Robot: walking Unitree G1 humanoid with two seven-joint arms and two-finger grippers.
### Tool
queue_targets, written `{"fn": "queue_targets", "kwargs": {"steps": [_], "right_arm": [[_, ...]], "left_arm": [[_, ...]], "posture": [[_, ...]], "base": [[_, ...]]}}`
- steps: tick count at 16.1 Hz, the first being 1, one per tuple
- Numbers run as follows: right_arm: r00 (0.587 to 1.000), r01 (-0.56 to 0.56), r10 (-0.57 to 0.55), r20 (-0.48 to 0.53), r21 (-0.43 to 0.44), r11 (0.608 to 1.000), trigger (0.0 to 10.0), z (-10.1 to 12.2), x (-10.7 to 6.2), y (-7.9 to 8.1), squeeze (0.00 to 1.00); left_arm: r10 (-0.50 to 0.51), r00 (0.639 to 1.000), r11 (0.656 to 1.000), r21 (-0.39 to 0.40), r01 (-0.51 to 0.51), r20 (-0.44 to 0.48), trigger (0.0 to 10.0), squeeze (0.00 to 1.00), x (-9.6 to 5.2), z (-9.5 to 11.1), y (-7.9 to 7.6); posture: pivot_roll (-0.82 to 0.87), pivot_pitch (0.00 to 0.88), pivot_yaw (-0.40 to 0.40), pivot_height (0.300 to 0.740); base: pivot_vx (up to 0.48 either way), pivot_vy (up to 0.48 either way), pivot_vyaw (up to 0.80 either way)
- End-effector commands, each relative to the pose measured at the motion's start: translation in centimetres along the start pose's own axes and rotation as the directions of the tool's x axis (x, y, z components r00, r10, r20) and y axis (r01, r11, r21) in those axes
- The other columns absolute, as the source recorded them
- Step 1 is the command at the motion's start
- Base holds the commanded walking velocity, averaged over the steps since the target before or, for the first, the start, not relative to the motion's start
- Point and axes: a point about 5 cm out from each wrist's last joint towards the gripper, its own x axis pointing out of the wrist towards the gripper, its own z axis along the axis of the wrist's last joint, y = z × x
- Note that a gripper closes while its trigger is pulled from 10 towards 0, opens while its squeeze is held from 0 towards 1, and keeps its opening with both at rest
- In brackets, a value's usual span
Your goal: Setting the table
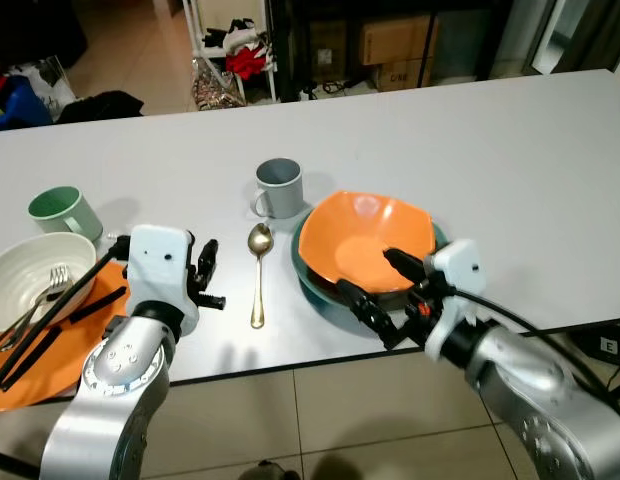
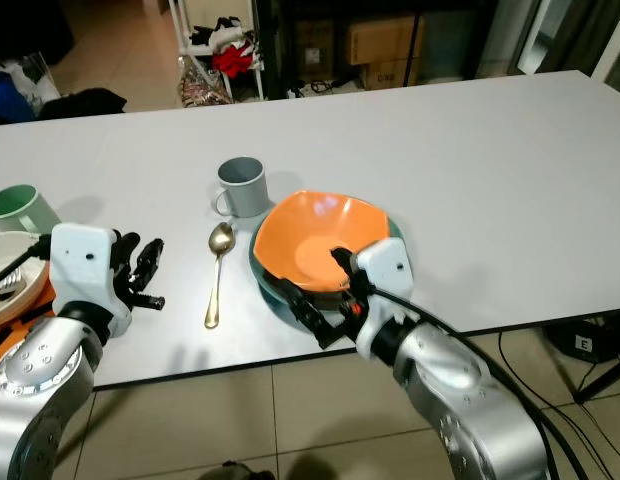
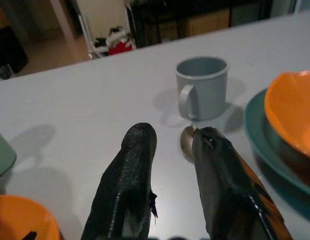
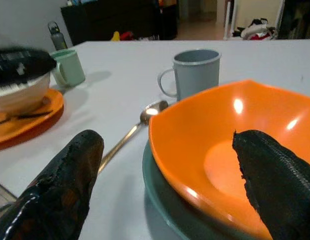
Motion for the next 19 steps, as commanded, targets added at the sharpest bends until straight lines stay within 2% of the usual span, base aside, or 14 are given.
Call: {"fn": "queue_targets", "kwargs": {"steps": [1,4,7,13,15,16,17,18,19], "right_arm": [[0.999,0.012,-0.011,0.035,-0.022,1.000,10.0,0.4,0.0,0.3,1.00],[0.994,0.075,-0.076,0.074,0.010,0.997,10.0,0.3,-0.3,0.0,1.00],[0.995,0.074,-0.074,0.073,0.014,0.997,10.0,0.1,-0.5,-0.1,1.00],[0.998,0.019,-0.019,0.057,0.000,1.000,10.0,-0.2,-0.5,0.5,1.00],[0.999,0.010,-0.010,0.051,-0.002,1.000,10.0,-0.4,-0.5,0.5,1.00],[0.999,0.007,-0.007,0.049,0.000,1.000,10.0,-0.4,-0.5,0.5,1.00],[0.999,0.004,-0.004,0.049,0.001,1.000,10.0,-0.4,-0.5,0.5,1.00],[0.999,-0.001,0.001,0.046,0.003,1.000,10.0,-0.5,-0.4,0.5,1.00],[0.999,0.000,-0.001,0.045,0.007,1.000,10.0,-0.6,-0.3,0.4,1.00]], "left_arm": [[0.017,1.000,1.000,-0.009,-0.017,0.026,10.0,0.00,-0.7,0.2,0.4],[-0.006,1.000,1.000,-0.004,0.006,0.019,10.0,0.00,-1.6,-0.2,-0.2],[0.005,1.000,1.000,0.018,-0.005,0.017,10.0,0.00,-1.9,-0.8,-0.3],[0.045,0.999,0.998,-0.039,-0.045,-0.021,10.0,0.00,-2.7,-2.0,-0.2],[0.037,0.999,0.996,-0.086,-0.039,-0.023,10.0,0.00,-2.8,-1.9,-0.3],[0.023,1.000,0.997,-0.079,-0.025,-0.017,10.0,0.60,-2.7,-1.7,-0.4],[0.017,1.000,0.997,-0.072,-0.018,-0.015,10.0,0.76,-2.8,-1.6,-0.4],[-0.008,1.000,0.998,-0.057,0.007,-0.010,10.0,1.00,-2.8,-1.6,-0.7],[-0.014,1.000,0.999,-0.048,0.013,-0.015,10.0,1.00,-2.9,-1.6,-0.8]], "posture": [[-0.07,0.000,0.126,0.740],[-0.08,0.000,0.133,0.740],[-0.08,0.000,0.127,0.740],[-0.08,0.000,0.101,0.740],[-0.07,0.000,0.092,0.740],[-0.07,0.000,0.091,0.740],[-0.07,0.000,0.090,0.740],[-0.07,0.000,0.091,0.740],[-0.07,0.000,0.091,0.740]], "base": [[0.000,0.000,0.80],[0.000,0.000,0.80],[0.000,0.000,0.80],[0.000,0.000,0.80],[0.000,0.000,0.80],[0.000,0.000,0.80],[0.000,0.000,0.80],[0.000,0.000,0.80],[0.000,0.000,0.80]]}}
